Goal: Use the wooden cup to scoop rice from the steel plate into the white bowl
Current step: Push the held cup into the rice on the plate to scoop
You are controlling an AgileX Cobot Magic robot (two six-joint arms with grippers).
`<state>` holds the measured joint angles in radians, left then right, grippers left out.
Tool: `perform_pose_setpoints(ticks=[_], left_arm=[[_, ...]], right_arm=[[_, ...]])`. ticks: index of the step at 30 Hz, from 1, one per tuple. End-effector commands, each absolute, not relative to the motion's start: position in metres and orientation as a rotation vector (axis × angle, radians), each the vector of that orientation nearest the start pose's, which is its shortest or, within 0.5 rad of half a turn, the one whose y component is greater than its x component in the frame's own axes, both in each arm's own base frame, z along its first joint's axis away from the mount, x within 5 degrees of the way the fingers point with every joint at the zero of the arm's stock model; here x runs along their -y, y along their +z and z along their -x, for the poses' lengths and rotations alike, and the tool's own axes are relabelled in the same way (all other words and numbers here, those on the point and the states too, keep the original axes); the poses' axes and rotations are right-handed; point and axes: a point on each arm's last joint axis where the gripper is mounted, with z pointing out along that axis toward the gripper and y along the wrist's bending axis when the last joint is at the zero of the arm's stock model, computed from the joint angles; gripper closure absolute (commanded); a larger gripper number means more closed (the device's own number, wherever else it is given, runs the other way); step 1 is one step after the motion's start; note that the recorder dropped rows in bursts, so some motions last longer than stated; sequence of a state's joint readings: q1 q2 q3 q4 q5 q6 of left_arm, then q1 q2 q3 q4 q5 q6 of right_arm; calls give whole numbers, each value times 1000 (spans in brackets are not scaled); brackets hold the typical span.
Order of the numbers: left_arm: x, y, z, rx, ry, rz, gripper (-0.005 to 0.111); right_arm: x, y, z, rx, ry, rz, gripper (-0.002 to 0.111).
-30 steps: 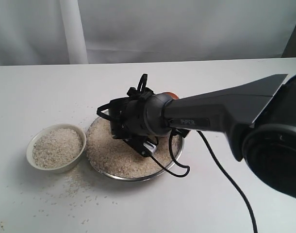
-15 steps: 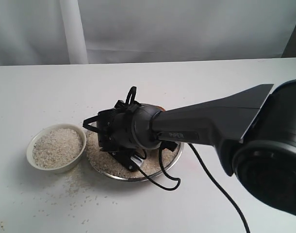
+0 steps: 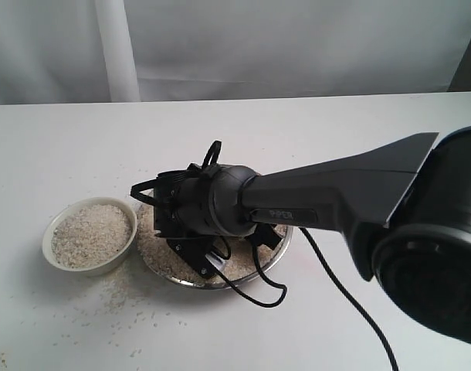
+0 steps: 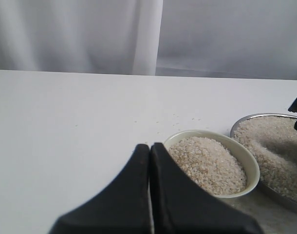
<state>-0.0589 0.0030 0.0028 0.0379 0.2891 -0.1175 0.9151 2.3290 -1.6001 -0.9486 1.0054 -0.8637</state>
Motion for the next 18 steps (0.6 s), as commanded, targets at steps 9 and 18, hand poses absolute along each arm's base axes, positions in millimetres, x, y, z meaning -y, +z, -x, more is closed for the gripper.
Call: perform_pose_setpoints(ticks=[9,18], left_arm=[[3,187,-55,-1770,-102,30,107],[3,187,-55,-1770,-104,32,107]], right_arm=[[-331,116,-314,-1350,-896,2608,108],[-339,120,-311,-1437,-755,2553,108]])
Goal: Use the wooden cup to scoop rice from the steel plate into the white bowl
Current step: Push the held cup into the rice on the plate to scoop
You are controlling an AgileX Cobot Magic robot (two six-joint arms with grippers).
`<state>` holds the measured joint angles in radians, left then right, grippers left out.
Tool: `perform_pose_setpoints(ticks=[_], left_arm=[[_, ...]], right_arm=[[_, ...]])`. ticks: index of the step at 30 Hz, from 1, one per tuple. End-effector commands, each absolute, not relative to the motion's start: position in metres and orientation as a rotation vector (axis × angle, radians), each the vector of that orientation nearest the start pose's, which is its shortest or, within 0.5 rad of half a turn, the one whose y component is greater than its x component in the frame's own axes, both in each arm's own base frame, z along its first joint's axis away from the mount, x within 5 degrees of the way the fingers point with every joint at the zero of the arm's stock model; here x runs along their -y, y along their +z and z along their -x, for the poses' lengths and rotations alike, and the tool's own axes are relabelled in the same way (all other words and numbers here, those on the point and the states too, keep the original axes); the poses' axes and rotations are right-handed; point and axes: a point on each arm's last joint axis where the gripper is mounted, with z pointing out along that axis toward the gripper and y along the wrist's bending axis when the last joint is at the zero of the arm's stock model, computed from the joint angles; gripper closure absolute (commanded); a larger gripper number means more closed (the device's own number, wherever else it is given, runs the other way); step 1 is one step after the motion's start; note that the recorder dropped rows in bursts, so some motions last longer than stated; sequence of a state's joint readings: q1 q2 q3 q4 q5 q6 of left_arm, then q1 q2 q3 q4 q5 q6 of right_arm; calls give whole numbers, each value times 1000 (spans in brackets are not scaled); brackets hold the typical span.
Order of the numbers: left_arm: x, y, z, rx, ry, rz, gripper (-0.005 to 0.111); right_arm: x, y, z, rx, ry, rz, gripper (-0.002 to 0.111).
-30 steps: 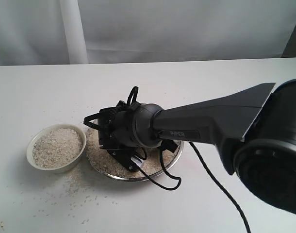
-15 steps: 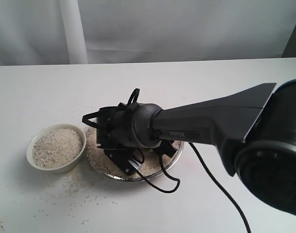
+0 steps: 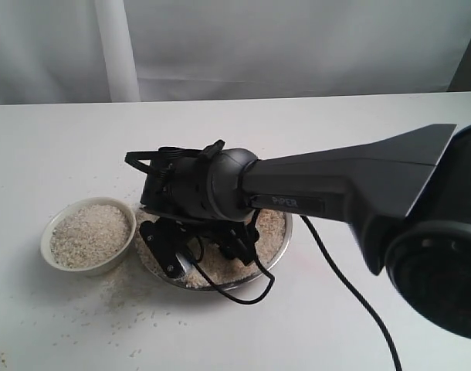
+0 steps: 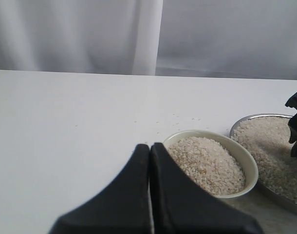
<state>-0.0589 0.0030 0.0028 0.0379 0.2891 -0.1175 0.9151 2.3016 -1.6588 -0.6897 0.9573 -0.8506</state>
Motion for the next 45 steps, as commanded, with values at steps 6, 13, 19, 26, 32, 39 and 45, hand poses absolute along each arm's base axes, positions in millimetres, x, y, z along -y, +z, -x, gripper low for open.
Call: perform_pose_setpoints(ticks=[6,13,19,26,32,39,45], left_arm=[[3,187,-55,-1770,-101,29,107],[3,187,-55,-1770,-101,29,107],[3,187,-55,-1770,-104,32,107],[3,187,-55,-1770,-104,32,107],[3,187,-55,-1770,-102,30,107],[3,187,-55,-1770,-102,30,107],[3,187,-55,-1770,-104,32,107]], right_arm=[[-341,118,-309,-1491,-689,2523,108],[-344,118,-310,-1587,-647,2405,108],[-344,118,-311,-1669,-628,2324,108],[-347,119,-312,-1742,-584,2208,108],[-350,120,-313,-1801,-538,2104,108],[-349,121,-317,-1898,-485,1966,108],[-347,128,-321,-1979,-438,1822,108]])
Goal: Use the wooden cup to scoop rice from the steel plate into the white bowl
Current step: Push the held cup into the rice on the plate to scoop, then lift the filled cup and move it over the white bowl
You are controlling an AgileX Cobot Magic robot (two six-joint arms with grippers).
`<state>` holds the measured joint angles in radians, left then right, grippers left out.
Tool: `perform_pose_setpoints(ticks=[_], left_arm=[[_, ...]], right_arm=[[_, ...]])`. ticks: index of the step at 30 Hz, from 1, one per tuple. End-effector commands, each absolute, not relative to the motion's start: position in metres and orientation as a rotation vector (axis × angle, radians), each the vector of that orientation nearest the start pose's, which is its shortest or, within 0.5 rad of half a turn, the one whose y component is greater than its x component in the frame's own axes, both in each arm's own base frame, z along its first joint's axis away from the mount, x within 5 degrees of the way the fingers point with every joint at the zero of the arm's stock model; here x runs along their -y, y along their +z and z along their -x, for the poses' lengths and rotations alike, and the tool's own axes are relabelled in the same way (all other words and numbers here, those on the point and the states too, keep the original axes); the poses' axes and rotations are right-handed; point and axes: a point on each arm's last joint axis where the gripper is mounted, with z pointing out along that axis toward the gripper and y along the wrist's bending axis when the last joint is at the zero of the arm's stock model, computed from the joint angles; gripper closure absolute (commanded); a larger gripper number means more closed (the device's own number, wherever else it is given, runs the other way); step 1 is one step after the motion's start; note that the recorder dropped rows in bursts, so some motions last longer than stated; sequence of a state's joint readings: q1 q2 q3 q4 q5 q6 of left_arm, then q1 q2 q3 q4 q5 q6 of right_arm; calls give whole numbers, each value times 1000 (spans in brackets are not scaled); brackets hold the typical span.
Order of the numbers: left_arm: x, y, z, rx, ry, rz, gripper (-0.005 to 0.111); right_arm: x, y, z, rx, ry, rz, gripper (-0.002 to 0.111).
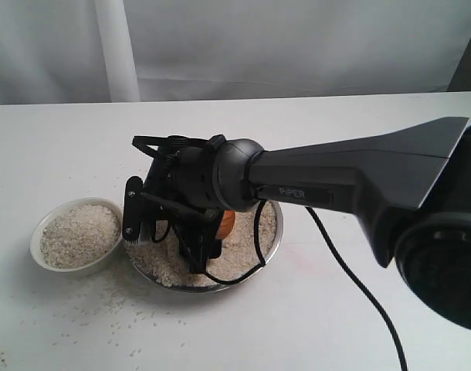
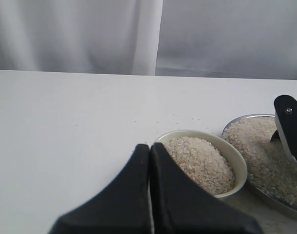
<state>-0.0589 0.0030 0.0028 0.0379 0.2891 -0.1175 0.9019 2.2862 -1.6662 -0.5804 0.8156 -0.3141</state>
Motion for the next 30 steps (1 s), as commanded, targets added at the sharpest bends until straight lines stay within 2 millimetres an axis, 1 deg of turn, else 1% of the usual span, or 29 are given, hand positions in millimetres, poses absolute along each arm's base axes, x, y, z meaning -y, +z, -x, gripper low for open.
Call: perform_pose_setpoints(ticks=[1,6,8,12,16,23,26,30], left_arm=[[3,187,-55,-1770,-104,32,107],[3,187,-55,-1770,-104,32,107],[3,187,-55,-1770,-104,32,107],[3,187,-55,-1770,-102,30,107],[3,187,-55,-1770,-102,30,107],[3,187,-55,-1770,-104,32,107],[3,187,-55,-1770,-104,32,107],[3,187,-55,-1770,-104,32,107]], right_arm=[[-348,129,-321,-1985,-426,1802,108],[-350,131,-322,-2026,-379,1705,108],[-350,129,-322,-2044,-365,1671,108],[-347,130,-320,-2047,-347,1643,108],[-341,137,-318,-2049,-274,1561,108],[-322,150,-317,-2031,-183,1443,108],[-316,151,-315,-2016,-167,1439,108],[-311,155,-310,-1956,-148,1468,108]])
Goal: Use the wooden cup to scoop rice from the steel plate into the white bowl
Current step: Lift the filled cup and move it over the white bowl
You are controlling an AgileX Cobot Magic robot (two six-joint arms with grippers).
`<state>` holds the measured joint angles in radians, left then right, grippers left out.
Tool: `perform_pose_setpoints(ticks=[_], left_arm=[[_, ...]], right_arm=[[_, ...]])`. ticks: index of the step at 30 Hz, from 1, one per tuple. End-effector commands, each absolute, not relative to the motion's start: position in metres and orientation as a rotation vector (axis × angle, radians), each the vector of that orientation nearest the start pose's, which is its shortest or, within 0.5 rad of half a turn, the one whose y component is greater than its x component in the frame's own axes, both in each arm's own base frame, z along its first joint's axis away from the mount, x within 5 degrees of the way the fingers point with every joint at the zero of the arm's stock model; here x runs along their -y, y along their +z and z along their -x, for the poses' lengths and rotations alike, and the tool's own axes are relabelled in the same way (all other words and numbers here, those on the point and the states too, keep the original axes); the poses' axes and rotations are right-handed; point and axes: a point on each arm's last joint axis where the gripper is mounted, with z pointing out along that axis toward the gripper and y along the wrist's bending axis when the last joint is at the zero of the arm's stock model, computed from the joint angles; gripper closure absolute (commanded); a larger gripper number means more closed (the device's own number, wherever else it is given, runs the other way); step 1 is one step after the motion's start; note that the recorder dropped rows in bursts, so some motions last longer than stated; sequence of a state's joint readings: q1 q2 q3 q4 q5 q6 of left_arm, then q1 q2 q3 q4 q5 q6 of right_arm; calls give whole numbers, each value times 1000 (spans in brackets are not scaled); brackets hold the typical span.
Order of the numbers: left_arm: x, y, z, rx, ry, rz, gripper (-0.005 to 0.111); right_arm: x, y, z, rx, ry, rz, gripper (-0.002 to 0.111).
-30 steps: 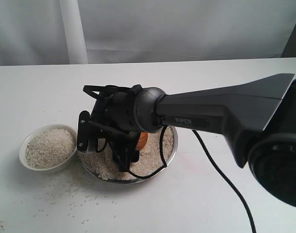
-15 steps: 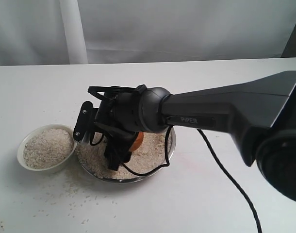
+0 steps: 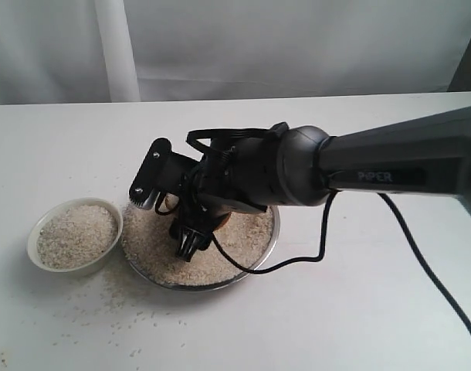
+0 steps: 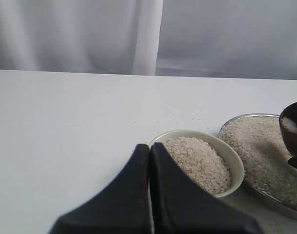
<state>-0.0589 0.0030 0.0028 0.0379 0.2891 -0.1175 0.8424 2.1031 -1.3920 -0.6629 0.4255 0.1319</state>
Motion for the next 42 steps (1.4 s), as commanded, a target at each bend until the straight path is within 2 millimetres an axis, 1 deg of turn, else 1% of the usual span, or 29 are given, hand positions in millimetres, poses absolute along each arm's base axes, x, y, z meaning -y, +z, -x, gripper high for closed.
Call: perform_pose_setpoints(ticks=[1,8,12,13,15,16,17,18,19,20,21,22,23,25,28,31,36,42], left_arm=[[3,187,-55,-1770,-104,32,107],[3,187,-55,-1770,-102,30,107],[3,187,-55,-1770,-102,30,107],[3,187,-55,-1770,-102,30,107],[3,187,-55,-1770,-102,30,107],[3,187,-55,-1770,-104,32,107],[3,187,-55,-1770,-104,32,107],[3,187,-55,-1770,-104,32,107],[3,187,-55,-1770,-104,32,107],[3,187,-55,-1770,-104,32,107],[3,187,-55,-1770,-104,32,107],[3,187,-55,-1770,-104,32,107],[3,187,-55,-1770,-104,32,107],[3,187,-55,-1770,-104,32,107],[3,187,-55,-1770,-104,32,107],[3,187,-55,-1770,-104,32,107],[3,187,-55,-1770,-104,32,107],[3,187,-55,-1770,-104,32,107]], right_arm=[[-310,154,-309,-1947,-149,1478,108],[-310,153,-309,-1938,-157,1491,108],[-307,153,-310,-1911,-226,1543,108],[-308,154,-309,-1900,-231,1555,108],[-308,161,-311,-1886,-262,1567,108],[-311,173,-315,-1903,-320,1547,108],[-312,179,-317,-1893,-351,1558,108],[-320,194,-318,-1840,-403,1592,108],[-324,200,-317,-1808,-422,1616,108],[-336,217,-316,-1724,-443,1648,108],[-341,223,-315,-1703,-440,1647,108],[-353,235,-314,-1659,-429,1625,108],[-365,240,-313,-1623,-439,1634,108],[-385,240,-312,-1570,-513,1699,108],[-411,232,-307,-1489,-672,1802,108],[-435,209,-299,-1330,-812,1904,108],[-449,193,-294,-1128,-1006,1944,108],[-459,173,-288,-1006,-1102,1981,108]])
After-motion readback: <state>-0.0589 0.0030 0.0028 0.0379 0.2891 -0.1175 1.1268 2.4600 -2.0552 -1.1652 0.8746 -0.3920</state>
